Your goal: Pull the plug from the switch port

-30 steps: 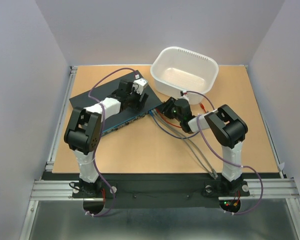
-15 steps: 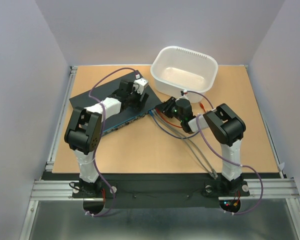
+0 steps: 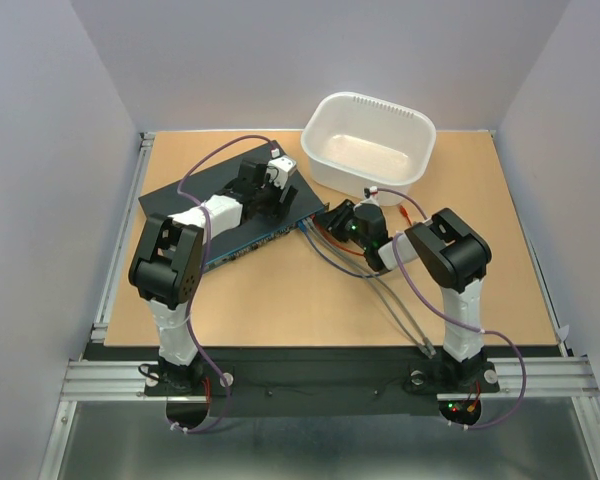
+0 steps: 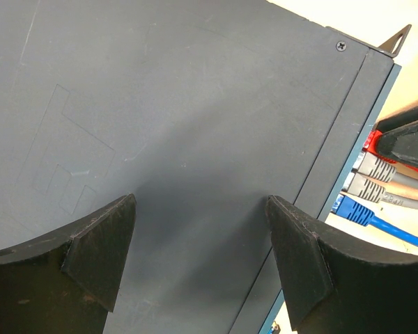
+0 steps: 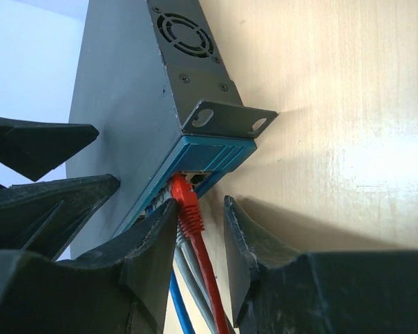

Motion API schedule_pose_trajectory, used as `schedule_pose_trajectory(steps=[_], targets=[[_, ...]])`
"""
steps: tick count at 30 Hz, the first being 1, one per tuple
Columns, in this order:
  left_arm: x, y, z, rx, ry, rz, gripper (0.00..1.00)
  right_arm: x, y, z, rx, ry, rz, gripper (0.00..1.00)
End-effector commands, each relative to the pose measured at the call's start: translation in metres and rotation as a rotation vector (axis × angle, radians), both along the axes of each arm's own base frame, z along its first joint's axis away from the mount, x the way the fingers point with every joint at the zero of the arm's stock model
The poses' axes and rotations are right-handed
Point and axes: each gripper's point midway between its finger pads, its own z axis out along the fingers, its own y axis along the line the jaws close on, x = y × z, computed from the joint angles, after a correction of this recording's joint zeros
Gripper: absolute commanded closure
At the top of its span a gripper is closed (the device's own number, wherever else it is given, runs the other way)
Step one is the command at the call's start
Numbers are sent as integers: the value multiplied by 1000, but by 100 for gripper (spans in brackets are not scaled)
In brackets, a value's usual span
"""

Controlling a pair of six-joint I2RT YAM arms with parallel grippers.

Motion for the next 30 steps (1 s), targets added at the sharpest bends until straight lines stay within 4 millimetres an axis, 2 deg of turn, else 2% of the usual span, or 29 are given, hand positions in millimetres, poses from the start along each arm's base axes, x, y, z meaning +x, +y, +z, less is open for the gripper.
schedule_pose_trajectory(steps=[1, 7, 13, 19, 20, 23, 26, 27, 28, 30], targets=[[13, -5, 22, -12, -61, 0, 14, 9, 3, 12, 19, -42, -1, 62], [13, -4, 22, -5, -64, 2, 14, 20, 9, 9, 38, -38, -3, 62], [13, -6, 19, -7, -57, -2, 14, 25, 13, 13, 64, -45, -4, 67], [7, -12, 18, -7, -58, -47, 14, 24, 8, 14, 54, -54, -23, 81], [4, -17, 19, -17, -55, -77, 14, 24, 8, 13, 53, -51, -22, 87], [0, -27, 29, -4, -95, -159, 13, 20, 8, 6, 55, -36, -15, 100], [0, -30, 49, 39, -164, -255, 11, 19, 6, 4, 54, -32, -20, 100], [-4, -31, 53, 48, -169, -290, 6, 16, 5, 3, 50, -31, -18, 100], [-6, -30, 62, 85, -212, -341, 5, 15, 3, 2, 46, -28, -24, 100], [-16, -27, 58, 122, -220, -401, 1, 12, -1, 3, 36, -31, -29, 99]])
